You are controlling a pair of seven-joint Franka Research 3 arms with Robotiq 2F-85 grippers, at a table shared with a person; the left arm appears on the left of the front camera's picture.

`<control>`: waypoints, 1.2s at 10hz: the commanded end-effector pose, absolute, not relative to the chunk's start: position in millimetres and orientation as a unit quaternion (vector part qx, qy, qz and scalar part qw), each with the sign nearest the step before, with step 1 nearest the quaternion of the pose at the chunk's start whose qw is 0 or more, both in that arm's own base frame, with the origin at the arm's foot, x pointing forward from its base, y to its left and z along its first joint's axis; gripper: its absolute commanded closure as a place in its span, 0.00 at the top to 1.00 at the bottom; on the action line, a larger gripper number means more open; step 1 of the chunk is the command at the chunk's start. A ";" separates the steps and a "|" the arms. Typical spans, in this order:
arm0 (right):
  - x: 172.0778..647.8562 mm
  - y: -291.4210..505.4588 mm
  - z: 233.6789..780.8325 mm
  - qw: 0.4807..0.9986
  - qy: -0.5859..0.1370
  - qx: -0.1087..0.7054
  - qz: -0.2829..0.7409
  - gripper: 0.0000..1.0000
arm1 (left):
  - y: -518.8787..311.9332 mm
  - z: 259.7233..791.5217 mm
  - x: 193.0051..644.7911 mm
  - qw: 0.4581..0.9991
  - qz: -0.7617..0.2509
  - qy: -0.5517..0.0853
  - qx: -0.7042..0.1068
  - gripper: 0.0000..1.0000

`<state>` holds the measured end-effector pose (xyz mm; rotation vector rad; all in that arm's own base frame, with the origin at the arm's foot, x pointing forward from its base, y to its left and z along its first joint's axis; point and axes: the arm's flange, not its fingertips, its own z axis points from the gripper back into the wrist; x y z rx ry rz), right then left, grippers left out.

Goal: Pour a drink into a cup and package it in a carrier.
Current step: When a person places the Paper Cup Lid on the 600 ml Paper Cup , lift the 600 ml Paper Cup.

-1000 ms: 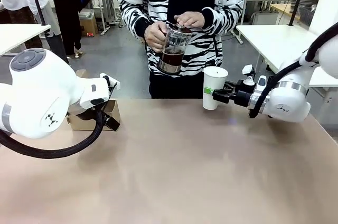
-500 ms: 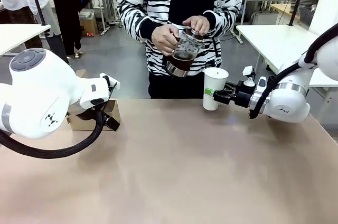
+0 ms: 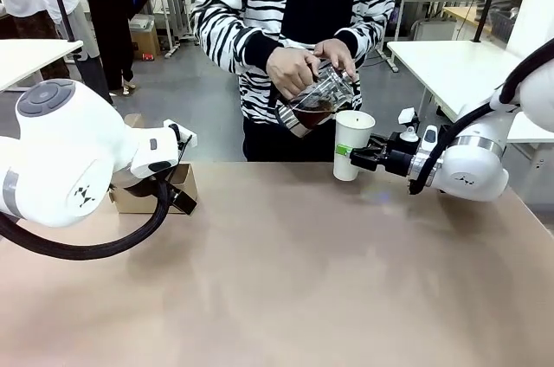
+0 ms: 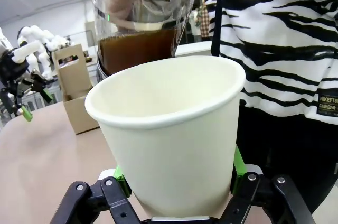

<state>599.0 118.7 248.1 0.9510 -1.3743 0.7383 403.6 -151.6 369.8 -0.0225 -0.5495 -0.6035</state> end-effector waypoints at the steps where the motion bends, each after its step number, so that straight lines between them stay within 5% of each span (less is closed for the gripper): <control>1: 599.3 120.7 249.0 0.611 -0.599 0.411 0.315 0.81 | -151.6 370.3 403.3 0.918 -0.294 -0.268 -0.012 1.00; 12: 599.3 120.7 249.0 0.611 -0.599 0.411 0.315 0.81 | -151.6 370.3 403.3 0.918 -0.294 -0.268 -0.012 1.00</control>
